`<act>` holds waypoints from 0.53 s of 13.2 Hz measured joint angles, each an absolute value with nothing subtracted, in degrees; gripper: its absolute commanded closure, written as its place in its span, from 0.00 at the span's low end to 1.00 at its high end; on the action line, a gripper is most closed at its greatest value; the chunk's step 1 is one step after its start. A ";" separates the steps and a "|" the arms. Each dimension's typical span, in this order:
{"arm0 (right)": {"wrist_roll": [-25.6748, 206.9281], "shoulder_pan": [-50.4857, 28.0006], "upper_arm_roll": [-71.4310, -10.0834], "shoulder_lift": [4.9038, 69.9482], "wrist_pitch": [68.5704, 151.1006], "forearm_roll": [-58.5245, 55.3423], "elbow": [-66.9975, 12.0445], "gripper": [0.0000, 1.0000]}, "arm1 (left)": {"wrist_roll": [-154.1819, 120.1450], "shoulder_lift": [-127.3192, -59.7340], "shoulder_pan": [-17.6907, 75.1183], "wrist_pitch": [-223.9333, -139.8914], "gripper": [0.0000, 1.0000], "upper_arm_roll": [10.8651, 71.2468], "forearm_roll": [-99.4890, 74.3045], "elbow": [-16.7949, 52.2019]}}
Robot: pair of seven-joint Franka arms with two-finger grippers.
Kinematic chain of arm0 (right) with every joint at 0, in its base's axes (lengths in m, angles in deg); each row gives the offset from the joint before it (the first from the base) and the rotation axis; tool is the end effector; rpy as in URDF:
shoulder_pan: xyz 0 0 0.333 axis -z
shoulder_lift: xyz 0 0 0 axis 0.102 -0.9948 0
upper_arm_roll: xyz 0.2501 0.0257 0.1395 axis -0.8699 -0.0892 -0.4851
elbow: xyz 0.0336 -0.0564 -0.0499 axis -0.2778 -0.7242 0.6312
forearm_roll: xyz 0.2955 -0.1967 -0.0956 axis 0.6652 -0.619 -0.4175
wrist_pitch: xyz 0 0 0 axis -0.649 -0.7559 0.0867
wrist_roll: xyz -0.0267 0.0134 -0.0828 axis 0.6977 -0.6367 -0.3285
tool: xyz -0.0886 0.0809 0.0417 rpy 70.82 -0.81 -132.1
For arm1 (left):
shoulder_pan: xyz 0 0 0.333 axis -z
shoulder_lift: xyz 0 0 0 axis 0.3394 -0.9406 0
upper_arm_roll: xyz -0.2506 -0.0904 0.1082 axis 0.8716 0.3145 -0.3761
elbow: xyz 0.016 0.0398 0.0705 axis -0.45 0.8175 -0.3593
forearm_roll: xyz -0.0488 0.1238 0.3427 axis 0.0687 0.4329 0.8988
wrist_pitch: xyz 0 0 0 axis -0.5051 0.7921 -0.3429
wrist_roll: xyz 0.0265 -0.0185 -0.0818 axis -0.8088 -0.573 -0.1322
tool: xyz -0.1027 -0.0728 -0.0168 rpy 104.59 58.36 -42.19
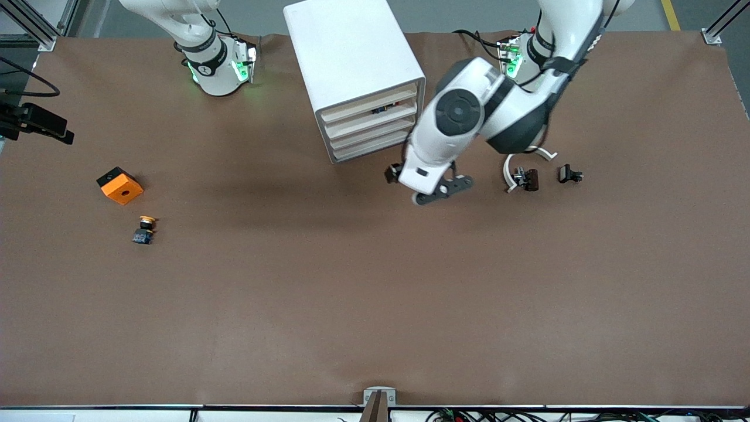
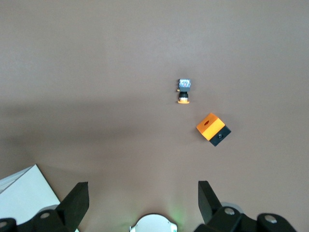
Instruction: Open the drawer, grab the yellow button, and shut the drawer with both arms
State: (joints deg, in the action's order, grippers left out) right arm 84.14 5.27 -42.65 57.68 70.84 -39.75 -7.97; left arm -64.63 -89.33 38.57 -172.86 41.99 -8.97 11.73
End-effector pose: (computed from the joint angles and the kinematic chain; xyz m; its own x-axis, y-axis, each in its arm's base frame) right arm 0.5163 -0.0288 0.6079 0.9909 -0.0821 -0.1069 -0.0796 -0.9964 0.0275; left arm 0.4888 -0.3693 0.3698 0.9217 0.3127 -0.2297 0.3281 -0.9441 0.0315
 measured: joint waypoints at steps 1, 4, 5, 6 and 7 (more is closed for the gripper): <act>84.14 5.27 -42.67 57.70 71.49 -39.54 -7.82 0.00 | -60.71 -88.50 35.79 -170.68 0.00 41.97 -8.98 11.63; 84.14 5.27 -42.73 59.02 71.73 -38.87 -8.21 0.00 | -48.10 -85.47 27.06 -165.11 0.00 41.92 -9.02 11.54; 84.14 5.33 -42.69 60.06 71.94 -38.81 -9.11 0.00 | -43.79 -84.39 23.95 -163.50 0.00 41.91 -9.03 11.53; 84.14 5.46 -42.62 61.32 72.11 -38.80 -10.42 0.00 | -39.18 -83.28 20.74 -162.07 0.00 41.89 -9.04 11.54; 84.14 5.61 -42.58 62.48 72.28 -38.78 -11.65 0.00 | -34.39 -82.16 17.57 -160.83 0.00 41.86 -9.04 11.58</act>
